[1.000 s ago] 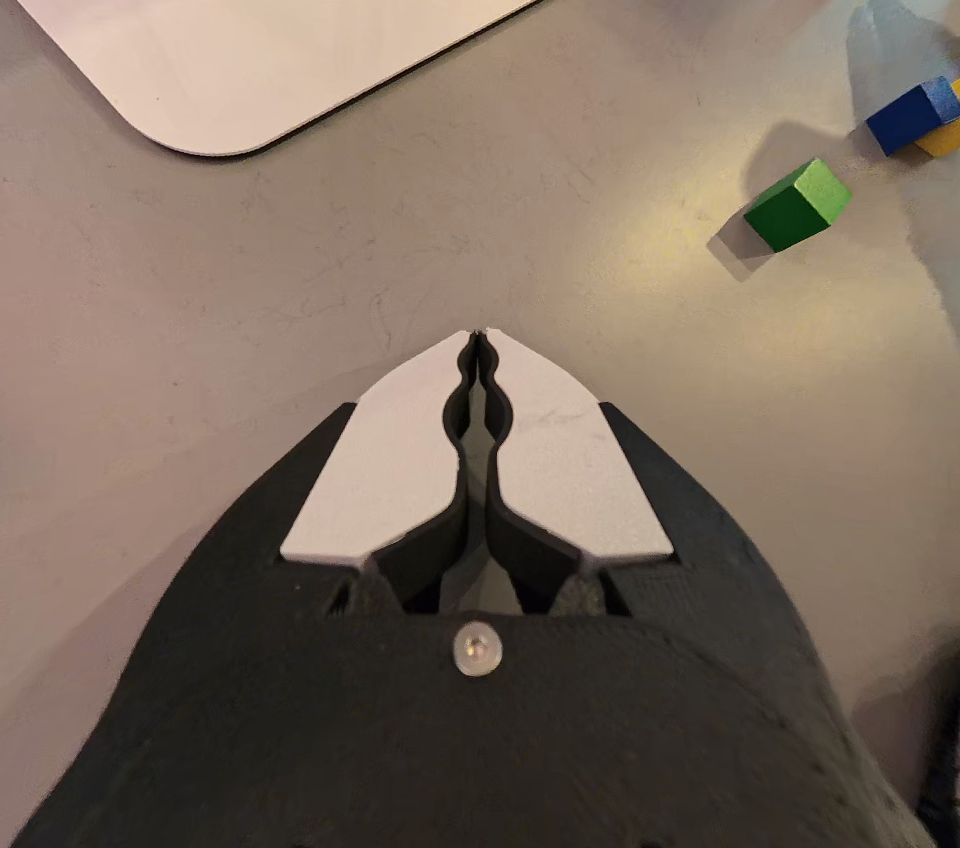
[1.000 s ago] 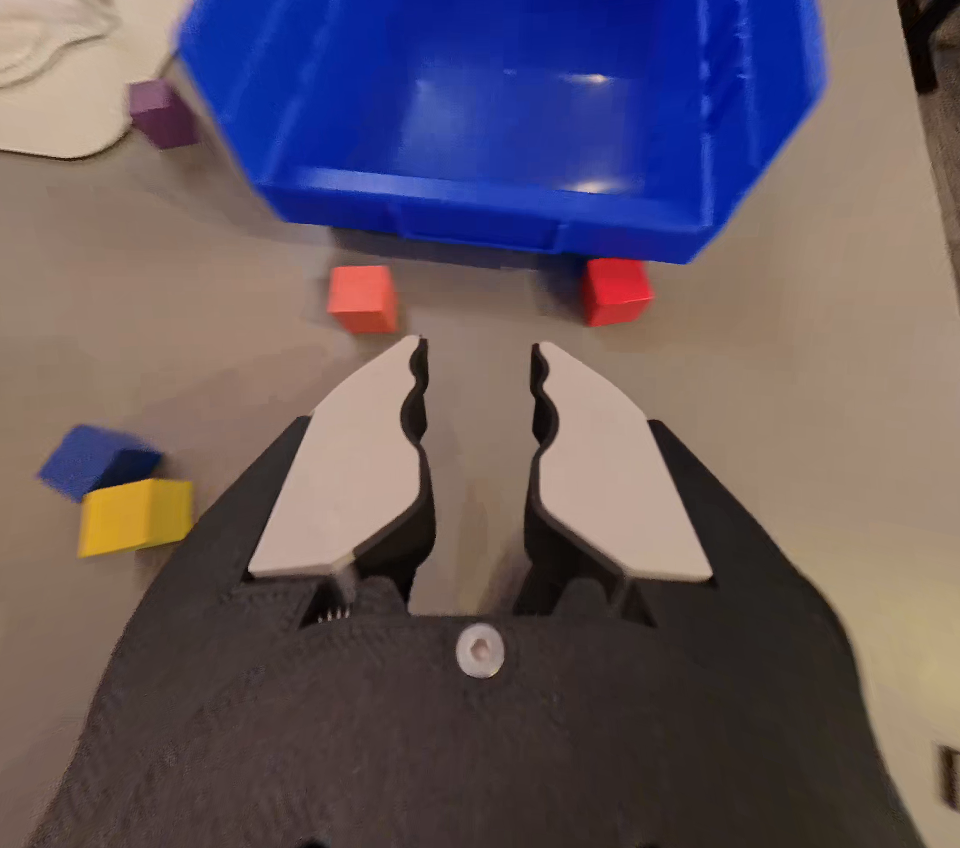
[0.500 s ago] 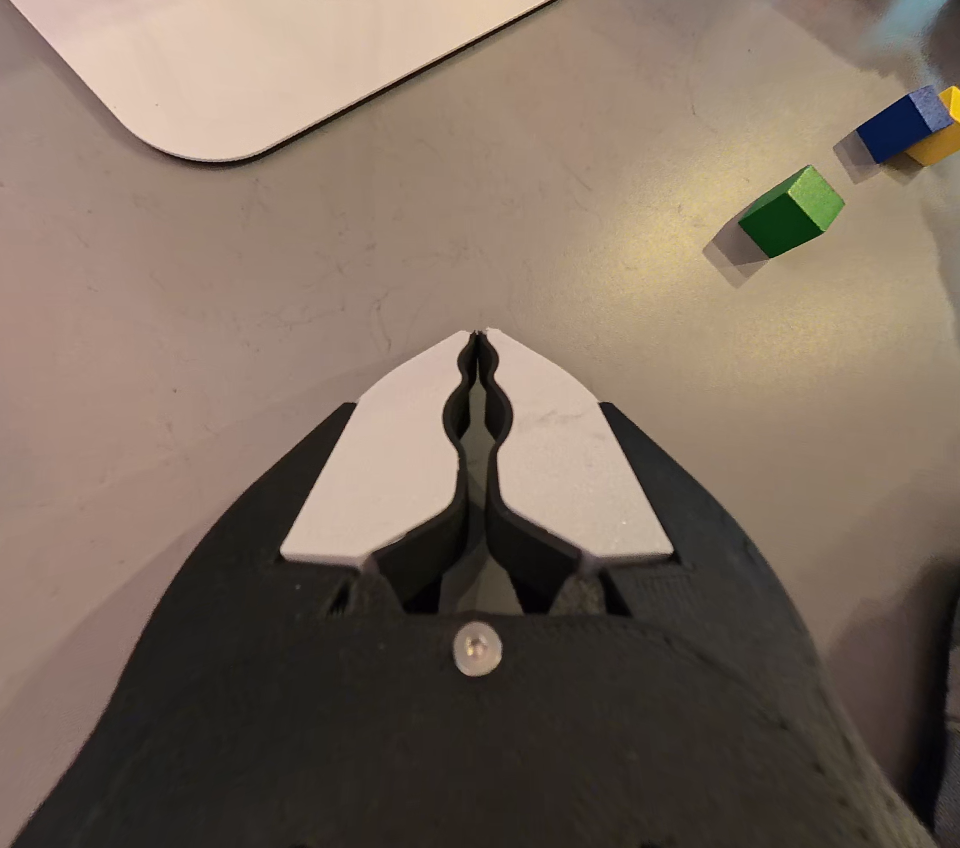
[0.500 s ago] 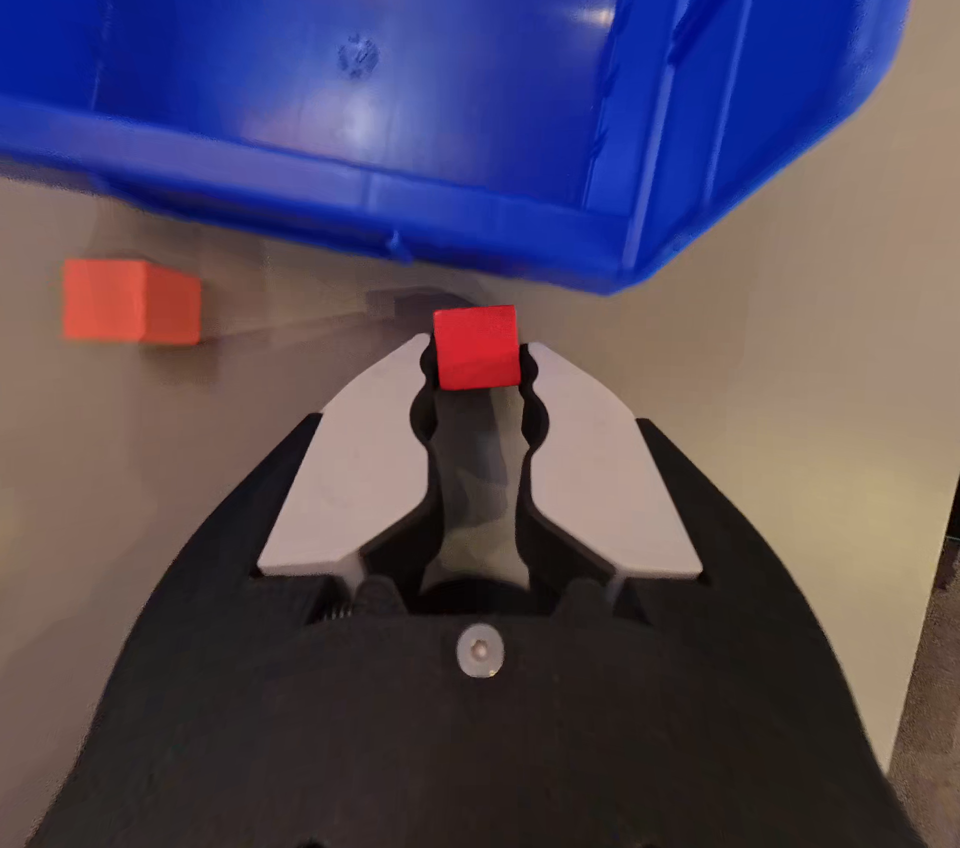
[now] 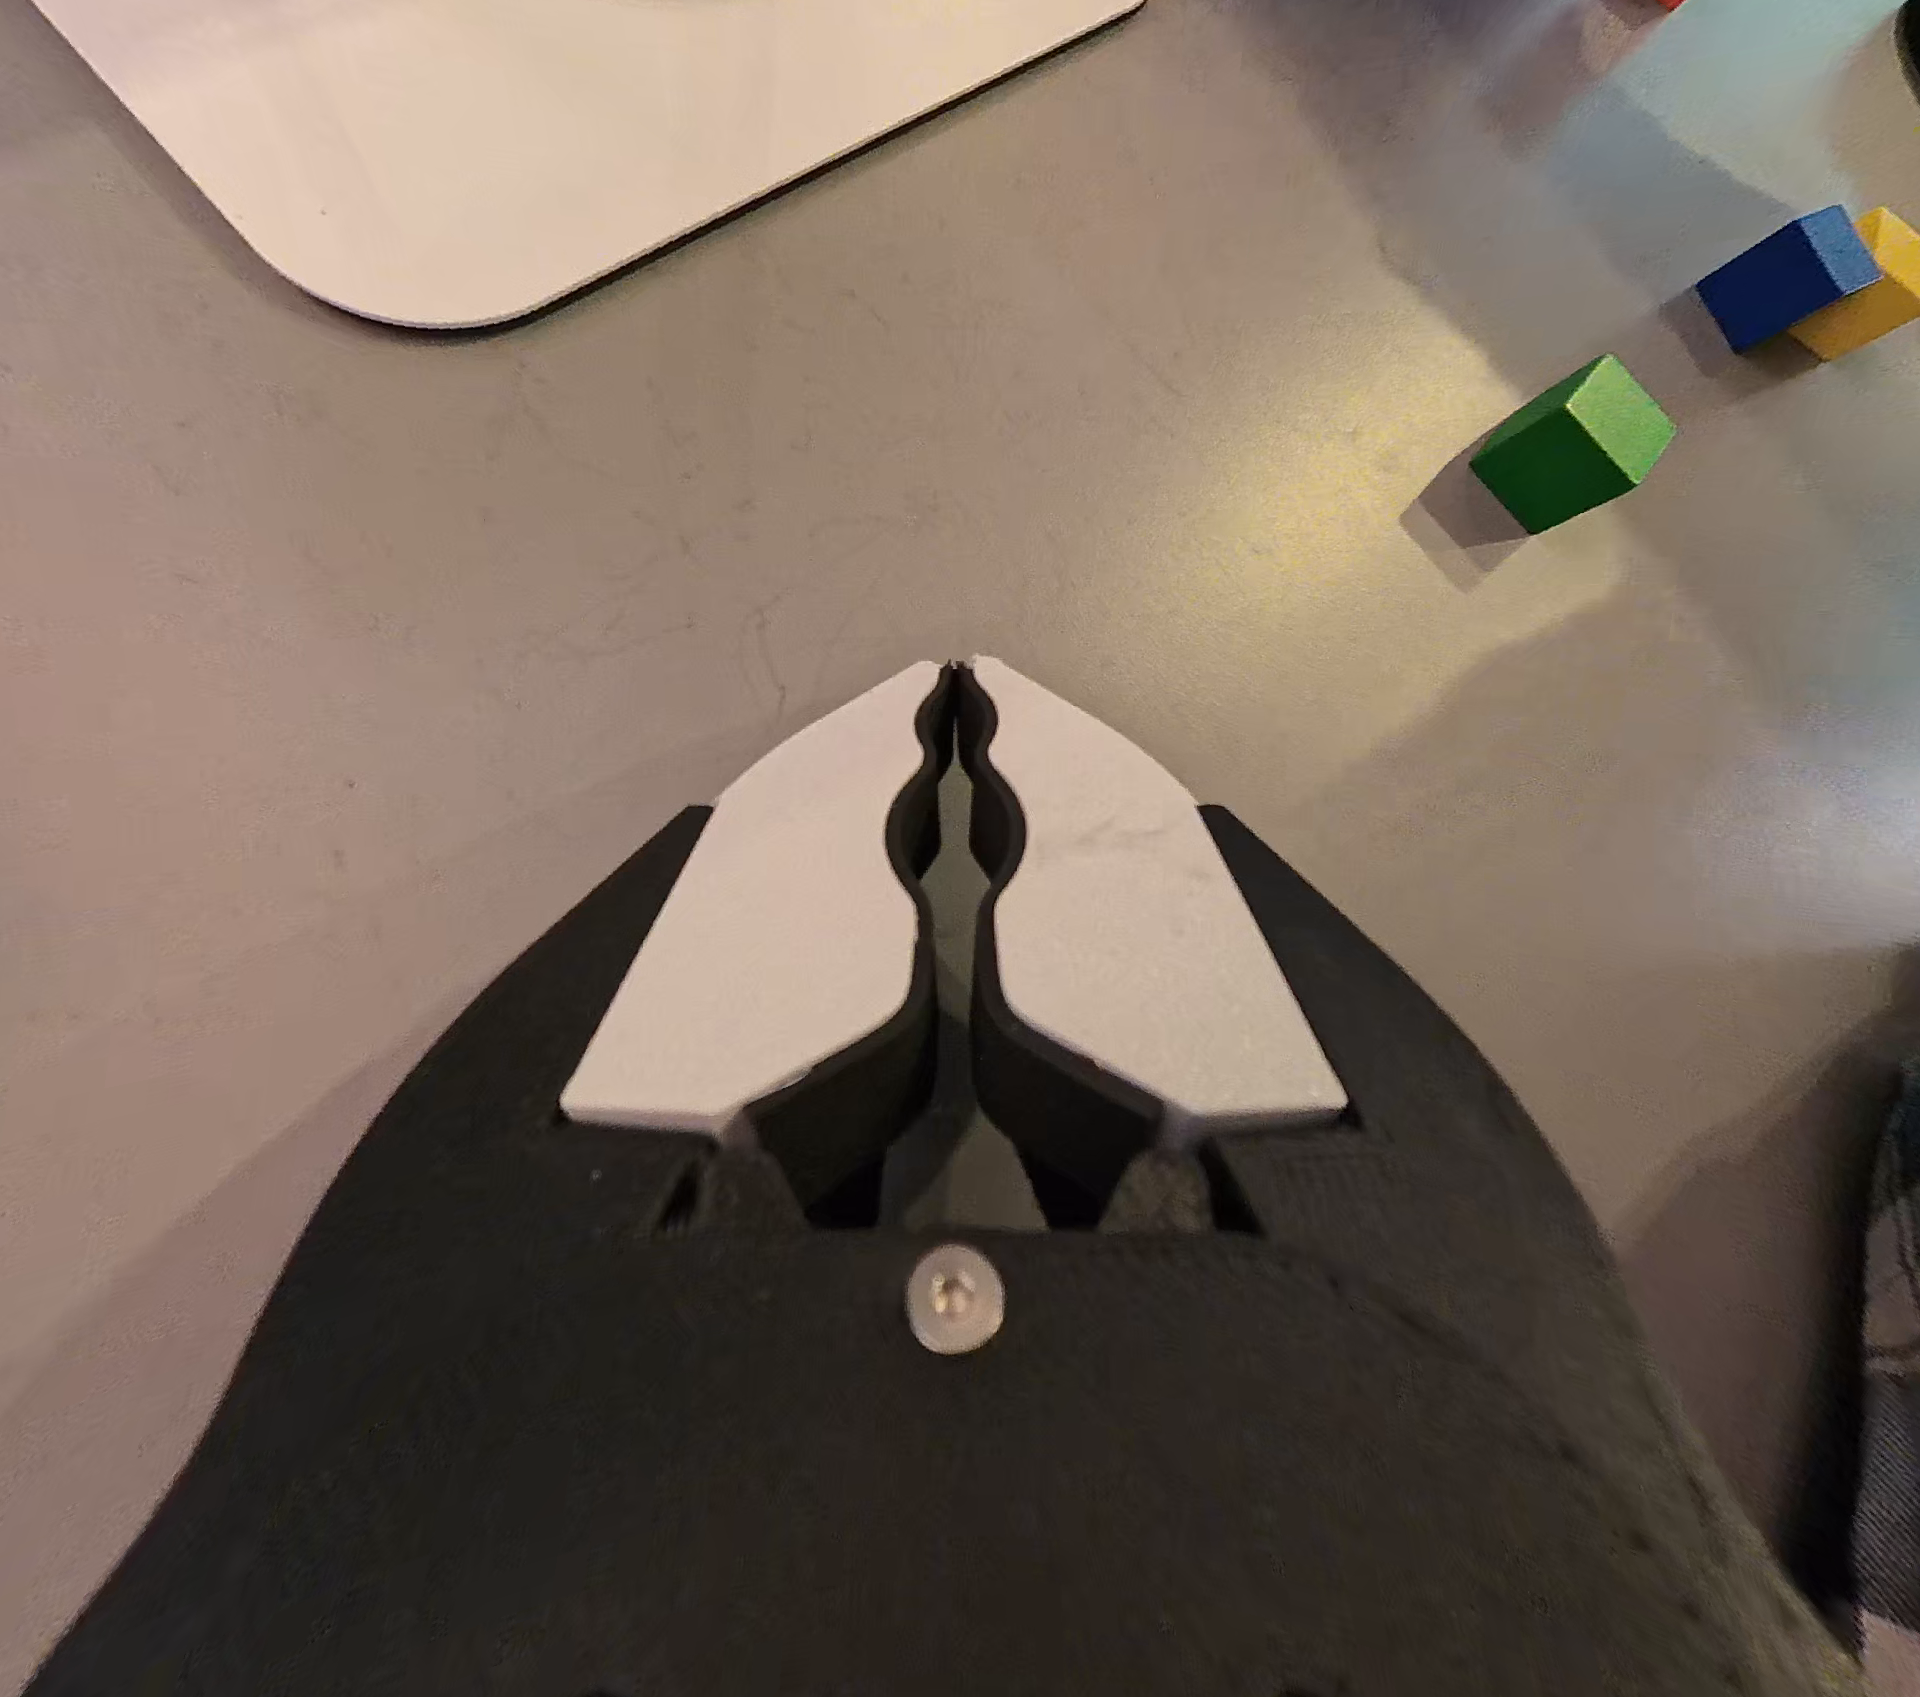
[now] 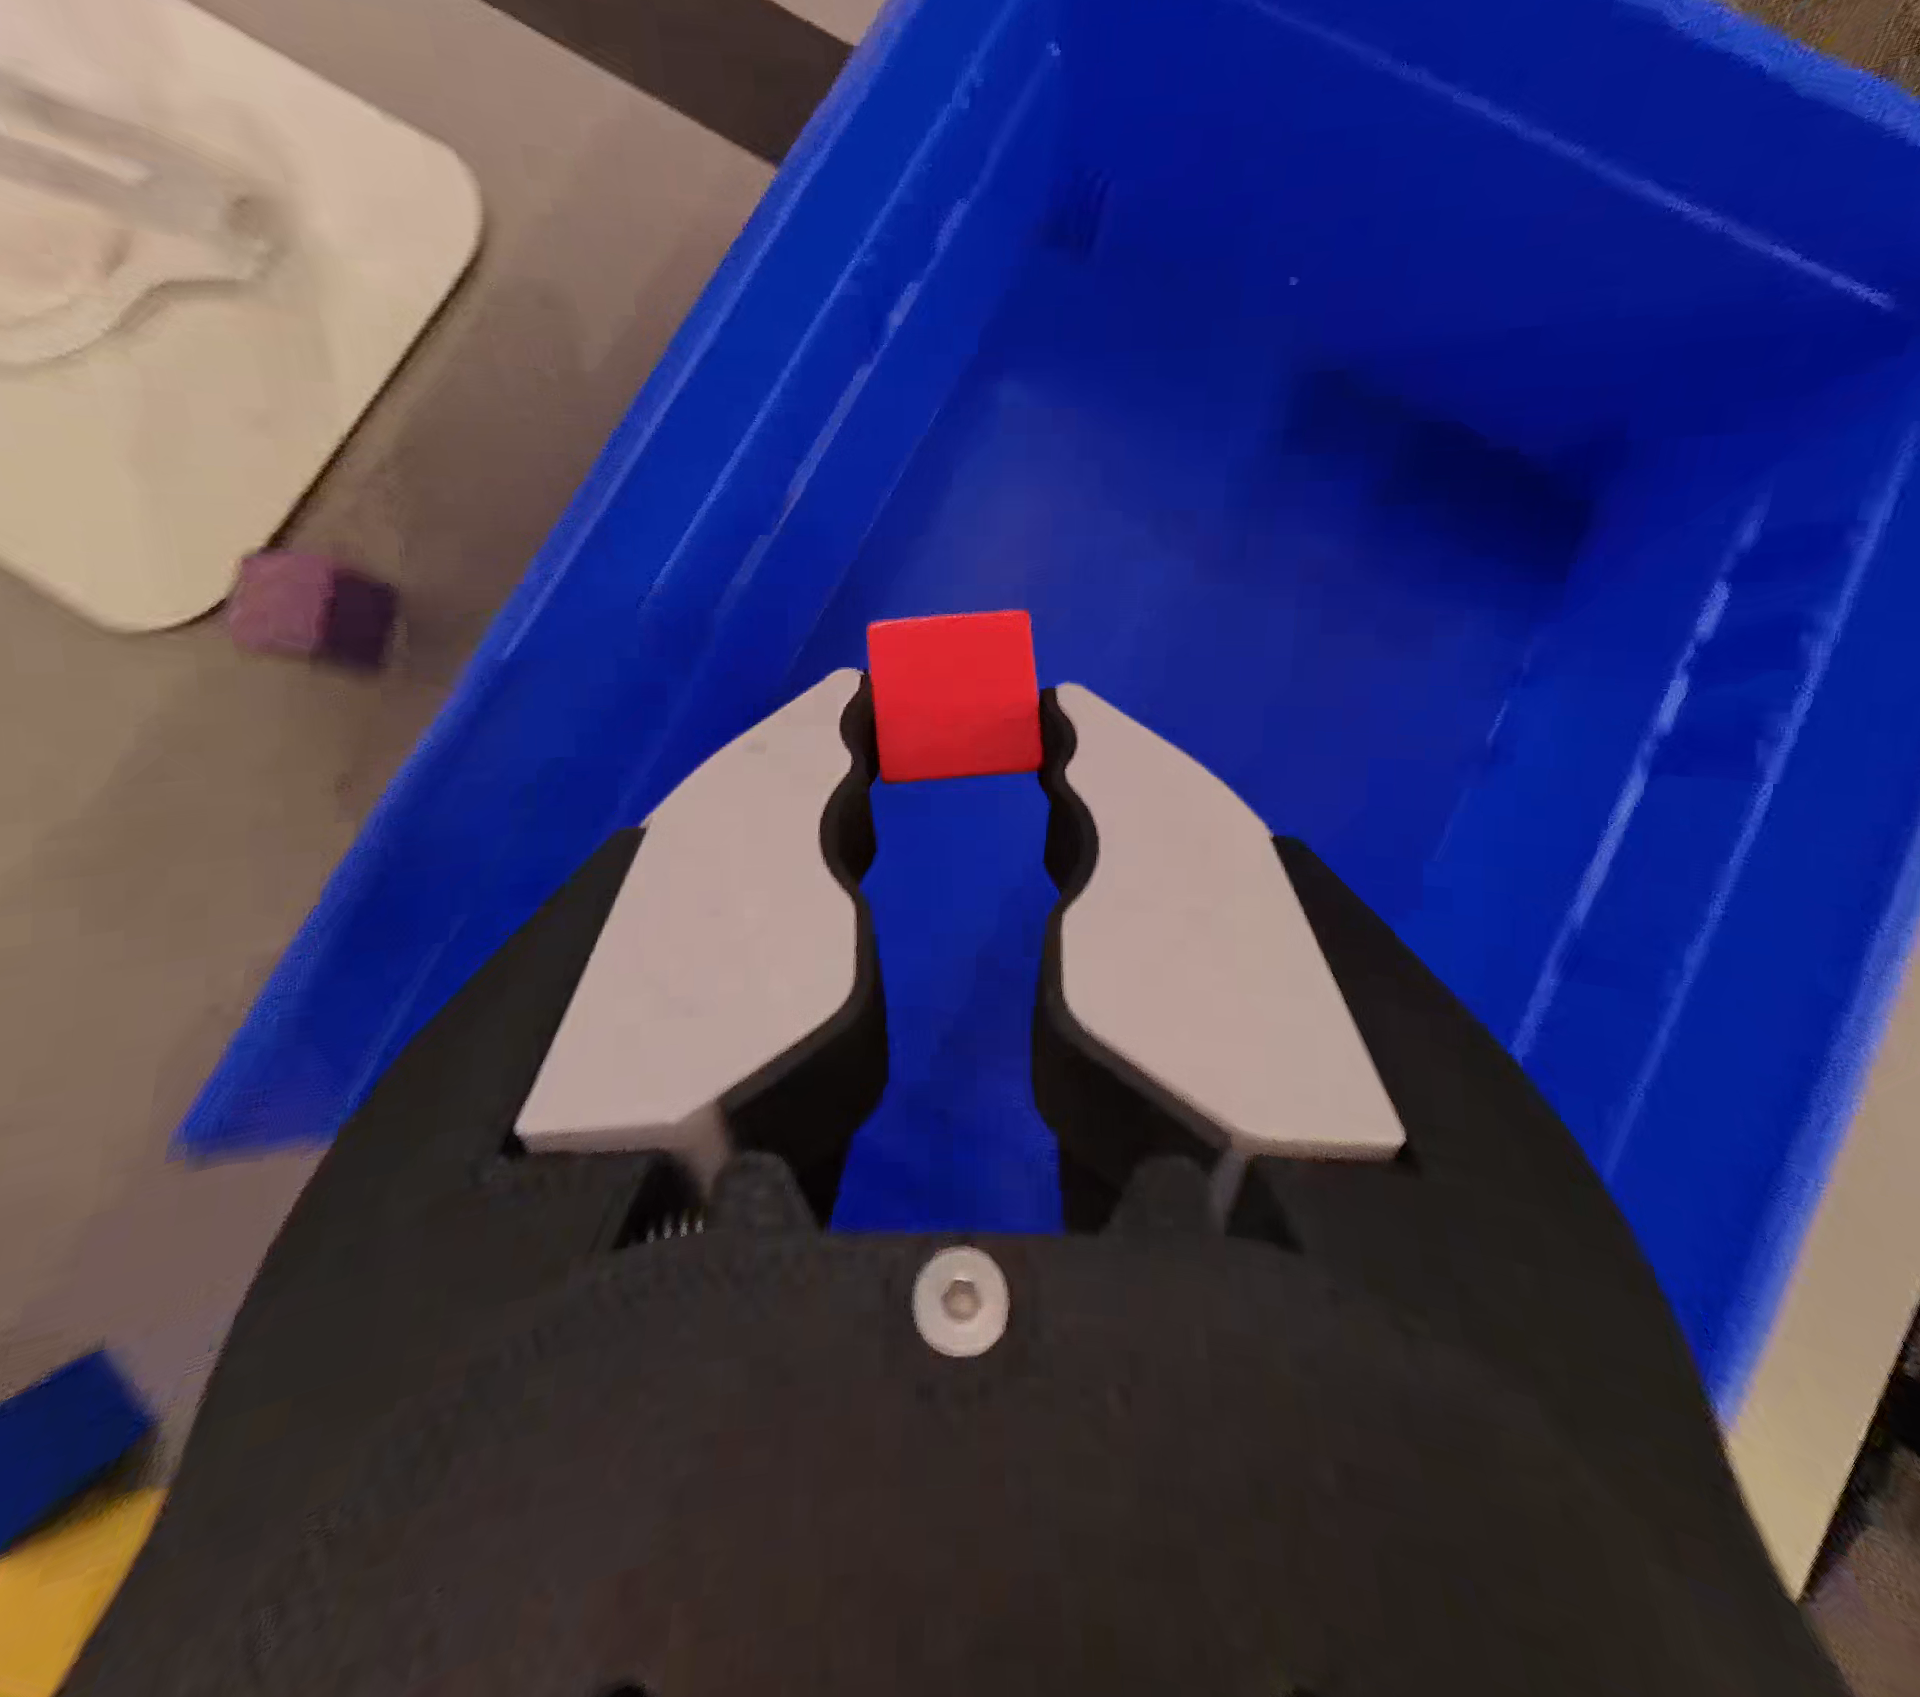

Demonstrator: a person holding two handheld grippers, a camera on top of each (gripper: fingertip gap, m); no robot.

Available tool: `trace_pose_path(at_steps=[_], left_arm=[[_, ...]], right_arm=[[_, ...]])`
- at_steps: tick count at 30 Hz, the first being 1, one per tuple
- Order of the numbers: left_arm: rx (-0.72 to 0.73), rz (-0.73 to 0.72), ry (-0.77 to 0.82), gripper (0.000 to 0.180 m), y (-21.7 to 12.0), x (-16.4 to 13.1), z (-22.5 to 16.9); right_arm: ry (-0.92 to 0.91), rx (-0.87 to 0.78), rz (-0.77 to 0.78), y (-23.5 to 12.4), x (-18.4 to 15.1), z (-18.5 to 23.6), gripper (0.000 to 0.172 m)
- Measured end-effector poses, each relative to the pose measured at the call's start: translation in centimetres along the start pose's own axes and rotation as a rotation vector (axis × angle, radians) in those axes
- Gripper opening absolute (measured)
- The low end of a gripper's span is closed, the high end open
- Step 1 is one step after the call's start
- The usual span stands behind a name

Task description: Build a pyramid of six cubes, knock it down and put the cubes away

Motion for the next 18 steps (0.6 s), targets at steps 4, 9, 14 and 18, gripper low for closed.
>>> trace_pose_path(at_steps=[4, 9, 14, 18], left_arm=[[0.003, -0.002, 0.004, 0.0, 0.0, 0.0, -0.1], [0.004, -0.003, 0.005, 0.0, 0.0, 0.0, -0.1], [0.0, -0.004, 0.0, 0.0, 0.0, 0.0, 0.0], [-0.006, -0.005, -0.008, 0.0, 0.0, 0.0, 0.0]], right_arm=[[0.005, 0.023, 0.097, 6.3, 1.2, -3.0, 0.03], [0.012, 0.02, 0.193, 10.2, 0.6, -4.4, 0.046], [-0.019, -0.068, 0.016, 3.6, 2.7, -2.1, 0.045], [-0.108, -0.01, -0.184, -3.9, 4.9, 5.1, 0.034]])
Point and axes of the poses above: each gripper's, where its closed fingertips meet, y out along the fingers, x out of its top, z = x × y across the jaws, the point moved 9 cm from there along -y, back along the fingers, and after that the axes turned 8 degrees about -y, right-handed, at the moved point
